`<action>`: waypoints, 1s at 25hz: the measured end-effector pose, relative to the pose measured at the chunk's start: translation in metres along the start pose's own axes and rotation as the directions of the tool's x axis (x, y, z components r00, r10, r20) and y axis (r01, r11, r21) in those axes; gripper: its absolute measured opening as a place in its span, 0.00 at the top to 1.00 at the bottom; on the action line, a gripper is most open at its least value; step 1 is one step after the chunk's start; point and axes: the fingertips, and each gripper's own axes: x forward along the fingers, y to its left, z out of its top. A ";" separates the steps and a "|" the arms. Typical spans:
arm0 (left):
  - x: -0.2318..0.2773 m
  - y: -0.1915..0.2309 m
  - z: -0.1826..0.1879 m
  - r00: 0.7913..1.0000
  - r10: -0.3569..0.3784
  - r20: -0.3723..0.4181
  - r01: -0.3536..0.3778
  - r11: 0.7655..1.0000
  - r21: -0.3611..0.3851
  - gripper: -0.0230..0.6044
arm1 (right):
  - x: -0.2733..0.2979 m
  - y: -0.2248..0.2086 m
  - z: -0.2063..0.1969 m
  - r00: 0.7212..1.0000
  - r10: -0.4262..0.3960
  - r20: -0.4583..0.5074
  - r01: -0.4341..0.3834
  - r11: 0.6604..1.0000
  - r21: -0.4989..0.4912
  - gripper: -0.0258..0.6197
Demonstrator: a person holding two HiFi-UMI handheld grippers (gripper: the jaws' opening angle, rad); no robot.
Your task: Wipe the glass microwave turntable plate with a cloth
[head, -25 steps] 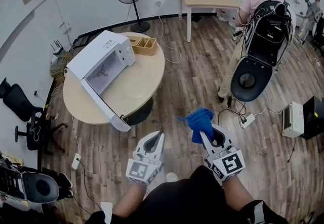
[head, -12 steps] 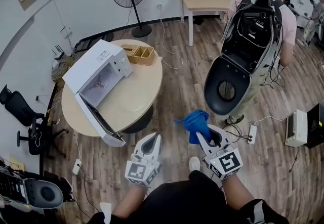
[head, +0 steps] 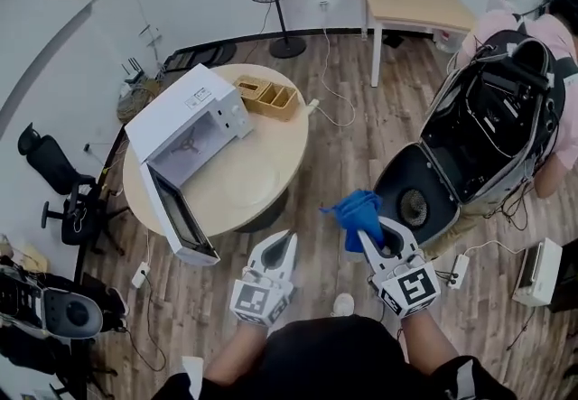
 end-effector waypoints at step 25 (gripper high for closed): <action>0.026 0.182 -0.012 0.959 0.282 -0.014 -0.282 0.956 -0.080 0.95 | 0.218 0.012 -0.010 0.964 0.262 -0.049 -0.263 0.965 -0.015 0.85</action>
